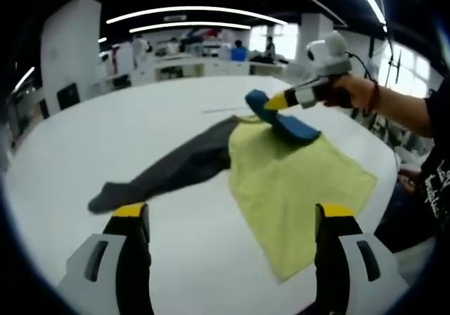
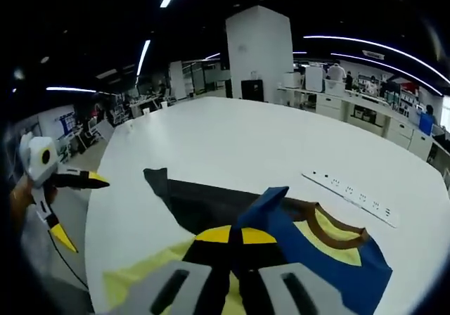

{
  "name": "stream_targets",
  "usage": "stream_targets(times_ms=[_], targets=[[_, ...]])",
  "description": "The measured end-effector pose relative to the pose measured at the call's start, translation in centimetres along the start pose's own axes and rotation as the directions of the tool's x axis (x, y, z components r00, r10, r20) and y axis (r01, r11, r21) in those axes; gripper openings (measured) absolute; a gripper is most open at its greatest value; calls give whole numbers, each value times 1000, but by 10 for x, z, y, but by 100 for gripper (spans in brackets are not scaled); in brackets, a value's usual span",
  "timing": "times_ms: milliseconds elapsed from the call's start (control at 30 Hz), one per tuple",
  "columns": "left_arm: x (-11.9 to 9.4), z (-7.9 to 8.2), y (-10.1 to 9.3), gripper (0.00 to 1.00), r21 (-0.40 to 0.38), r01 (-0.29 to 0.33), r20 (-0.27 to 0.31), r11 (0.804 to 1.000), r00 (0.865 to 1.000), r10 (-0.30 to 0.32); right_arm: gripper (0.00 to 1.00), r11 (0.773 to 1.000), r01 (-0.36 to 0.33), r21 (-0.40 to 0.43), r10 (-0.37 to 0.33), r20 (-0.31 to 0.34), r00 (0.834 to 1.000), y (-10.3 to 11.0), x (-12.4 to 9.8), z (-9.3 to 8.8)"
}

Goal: Fold the garment on the visible template until the final outline fits inside the template.

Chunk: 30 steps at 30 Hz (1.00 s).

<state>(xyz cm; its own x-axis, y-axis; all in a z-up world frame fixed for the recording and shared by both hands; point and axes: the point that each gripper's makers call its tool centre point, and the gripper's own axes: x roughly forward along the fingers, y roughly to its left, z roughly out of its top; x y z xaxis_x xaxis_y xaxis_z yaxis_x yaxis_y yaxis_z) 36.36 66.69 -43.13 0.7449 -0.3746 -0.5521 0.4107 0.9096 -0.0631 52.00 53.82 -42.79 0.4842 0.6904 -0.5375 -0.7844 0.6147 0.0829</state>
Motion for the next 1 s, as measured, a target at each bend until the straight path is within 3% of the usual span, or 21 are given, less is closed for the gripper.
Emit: stream_targets(times_ms=[200, 633, 800, 1000], targets=[[1, -1, 0, 94, 2, 5, -4, 1000, 1000, -5, 0, 1000, 4, -6, -4, -33, 999, 3, 13, -18], [1, -5, 3, 94, -4, 2, -5, 1000, 1000, -2, 0, 998, 0, 70, 2, -24, 1000, 14, 42, -39], [1, -6, 3, 95, -6, 4, -7, 1000, 1000, -4, 8, 990, -9, 141, 18, -59, 998, 23, 57, -56], [-3, -5, 7, 95, -6, -8, -3, 1000, 1000, 8, 28, 993, -30, 110, 40, -85, 996, 30, 56, -66]])
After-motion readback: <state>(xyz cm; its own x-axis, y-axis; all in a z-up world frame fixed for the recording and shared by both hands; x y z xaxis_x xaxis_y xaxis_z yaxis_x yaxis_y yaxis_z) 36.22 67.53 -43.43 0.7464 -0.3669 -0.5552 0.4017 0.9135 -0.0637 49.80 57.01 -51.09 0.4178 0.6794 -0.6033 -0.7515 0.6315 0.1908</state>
